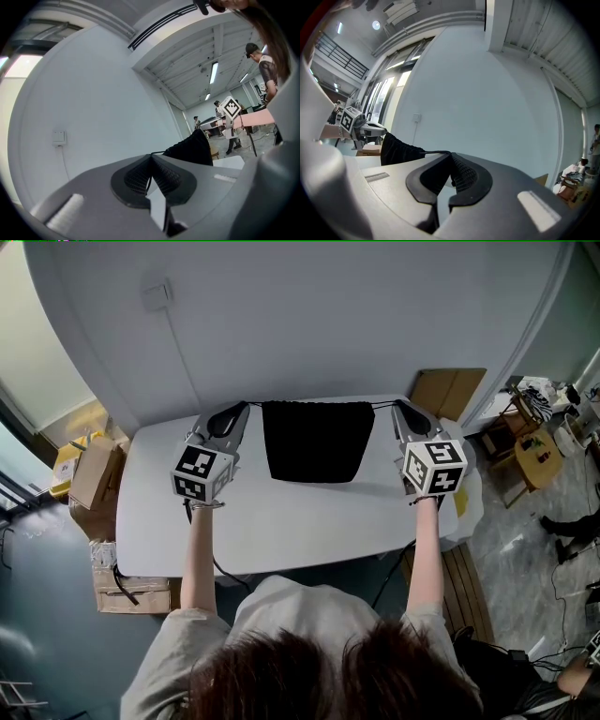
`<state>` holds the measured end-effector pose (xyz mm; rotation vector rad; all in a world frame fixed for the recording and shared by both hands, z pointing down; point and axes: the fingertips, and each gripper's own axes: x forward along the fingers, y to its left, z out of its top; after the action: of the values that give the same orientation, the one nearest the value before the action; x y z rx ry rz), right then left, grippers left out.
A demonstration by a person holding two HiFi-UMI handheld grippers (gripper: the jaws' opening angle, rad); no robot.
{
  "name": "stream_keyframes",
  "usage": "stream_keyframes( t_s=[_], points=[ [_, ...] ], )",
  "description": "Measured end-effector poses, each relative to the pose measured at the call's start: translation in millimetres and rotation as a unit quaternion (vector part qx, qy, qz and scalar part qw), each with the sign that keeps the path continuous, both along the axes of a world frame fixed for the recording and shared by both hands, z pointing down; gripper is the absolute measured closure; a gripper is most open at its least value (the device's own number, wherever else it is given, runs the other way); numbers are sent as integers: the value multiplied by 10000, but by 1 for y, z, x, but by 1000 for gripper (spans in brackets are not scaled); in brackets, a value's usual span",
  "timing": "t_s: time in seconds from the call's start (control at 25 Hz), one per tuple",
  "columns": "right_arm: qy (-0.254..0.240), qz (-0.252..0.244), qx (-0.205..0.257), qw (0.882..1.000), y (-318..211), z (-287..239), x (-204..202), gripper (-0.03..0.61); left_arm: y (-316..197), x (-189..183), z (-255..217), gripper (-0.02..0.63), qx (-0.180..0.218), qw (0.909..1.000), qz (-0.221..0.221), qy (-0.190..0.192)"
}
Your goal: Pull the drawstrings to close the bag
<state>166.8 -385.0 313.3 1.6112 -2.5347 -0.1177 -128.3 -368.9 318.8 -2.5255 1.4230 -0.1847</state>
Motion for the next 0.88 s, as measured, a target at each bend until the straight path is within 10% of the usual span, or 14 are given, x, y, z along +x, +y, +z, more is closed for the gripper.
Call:
stream_keyframes(
  t_s=[0.88],
  points=[
    [-250,-35,301,9992,-3,-28,5,566,-2,3,-30,612,369,9992,-65,166]
  ],
)
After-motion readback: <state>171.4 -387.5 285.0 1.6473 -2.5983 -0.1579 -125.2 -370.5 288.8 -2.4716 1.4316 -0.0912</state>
